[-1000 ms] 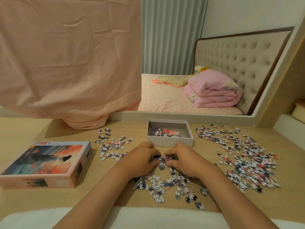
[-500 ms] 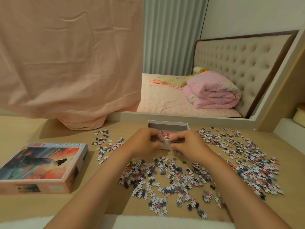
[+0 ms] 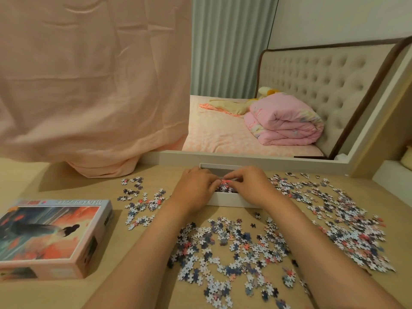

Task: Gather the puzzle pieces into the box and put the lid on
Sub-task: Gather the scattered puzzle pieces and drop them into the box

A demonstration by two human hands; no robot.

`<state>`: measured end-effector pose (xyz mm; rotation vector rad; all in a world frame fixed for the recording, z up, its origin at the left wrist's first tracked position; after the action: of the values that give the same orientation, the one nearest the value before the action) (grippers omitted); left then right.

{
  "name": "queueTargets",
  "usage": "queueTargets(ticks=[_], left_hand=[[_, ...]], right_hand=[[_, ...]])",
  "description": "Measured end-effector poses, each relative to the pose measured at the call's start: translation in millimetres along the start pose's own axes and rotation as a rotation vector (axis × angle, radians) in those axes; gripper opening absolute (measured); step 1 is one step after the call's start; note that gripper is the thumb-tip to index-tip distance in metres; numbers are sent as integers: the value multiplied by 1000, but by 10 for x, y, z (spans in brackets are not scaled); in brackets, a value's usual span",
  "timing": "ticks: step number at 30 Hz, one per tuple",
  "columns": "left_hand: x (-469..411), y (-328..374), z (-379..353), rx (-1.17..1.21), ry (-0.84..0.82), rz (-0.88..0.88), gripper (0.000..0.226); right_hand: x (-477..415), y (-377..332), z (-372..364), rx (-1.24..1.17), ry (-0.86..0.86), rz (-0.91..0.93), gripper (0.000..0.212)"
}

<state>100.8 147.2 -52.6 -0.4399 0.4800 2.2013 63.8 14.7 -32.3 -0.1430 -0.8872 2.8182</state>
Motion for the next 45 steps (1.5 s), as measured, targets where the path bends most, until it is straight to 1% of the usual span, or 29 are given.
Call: queueTargets(ticks=[6, 8, 10, 11, 13, 14, 17, 19, 22, 25, 27, 29, 31, 33, 34, 36, 38, 40, 43, 45], left_hand=[[32, 30, 134, 66, 46, 3, 35], [86, 104, 256, 72, 92, -15, 29], [178, 258, 376, 46, 109, -52, 22], [233, 368, 401, 31, 81, -82, 20], [351, 600, 332, 32, -56, -134, 23], [417, 685, 242, 43, -148, -144, 29], [644, 741, -90, 55, -407, -101, 60], [729, 752, -214, 18, -472, -121, 66], [740, 826, -228, 17, -435, -169, 56], [752, 845, -132, 95, -361, -167, 46], [781, 767, -16, 88, -306, -139, 48], [829, 621, 105, -14, -275, -88, 58], [936, 432, 127, -102, -353, 31, 73], [1075, 327, 38, -60, -493, 140, 88], [1124, 329, -18, -16, -538, 160, 90], [1131, 396, -84, 75, -535, 145, 86], [1068, 501, -99, 179, -467, 95, 78], [1017, 598, -99, 234, -420, 47, 73], [988, 630, -70, 216, -374, 13, 75], [976, 593, -34, 132, -346, -7, 76]], right_hand=[[207, -8, 216, 15, 107, 59, 16], [357, 41, 237, 33, 47, 60, 16], [515, 181, 166, 130, -94, 3, 23], [595, 269, 116, 200, -163, -29, 30], [727, 417, 29, 321, -242, -56, 45], [780, 468, -9, 348, -257, -58, 51], [904, 578, -161, 374, -291, -71, 63], [975, 608, -261, 408, -287, -68, 64], [1080, 562, -323, 324, -251, -42, 57], [1184, 465, -308, 197, -234, 10, 53], [1225, 459, -203, 126, -198, 2, 55], [1243, 490, -79, 183, -144, 0, 60], [1254, 574, -36, 270, -137, -50, 68], [1295, 633, -112, 306, -204, -122, 75], [1319, 633, -194, 324, -241, -135, 77], [1342, 555, -353, 343, -280, -100, 75], [1329, 418, -453, 285, -283, -31, 73], [1293, 304, -479, 205, -277, 26, 71], [1237, 218, -389, 124, -223, 71, 68], [1200, 230, -302, 210, -159, 64, 68]])
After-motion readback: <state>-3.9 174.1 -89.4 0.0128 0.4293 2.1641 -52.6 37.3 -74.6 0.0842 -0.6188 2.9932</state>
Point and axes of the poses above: each hand's wrist, its own x-axis away from the middle knuckle, its own z-axis out of the back of the hand, y = z × x, the point moved 8 cm from there along -x, towards the middle knuckle, and after that the axes turned 11 degrees about -z, right-handed, at the moved point
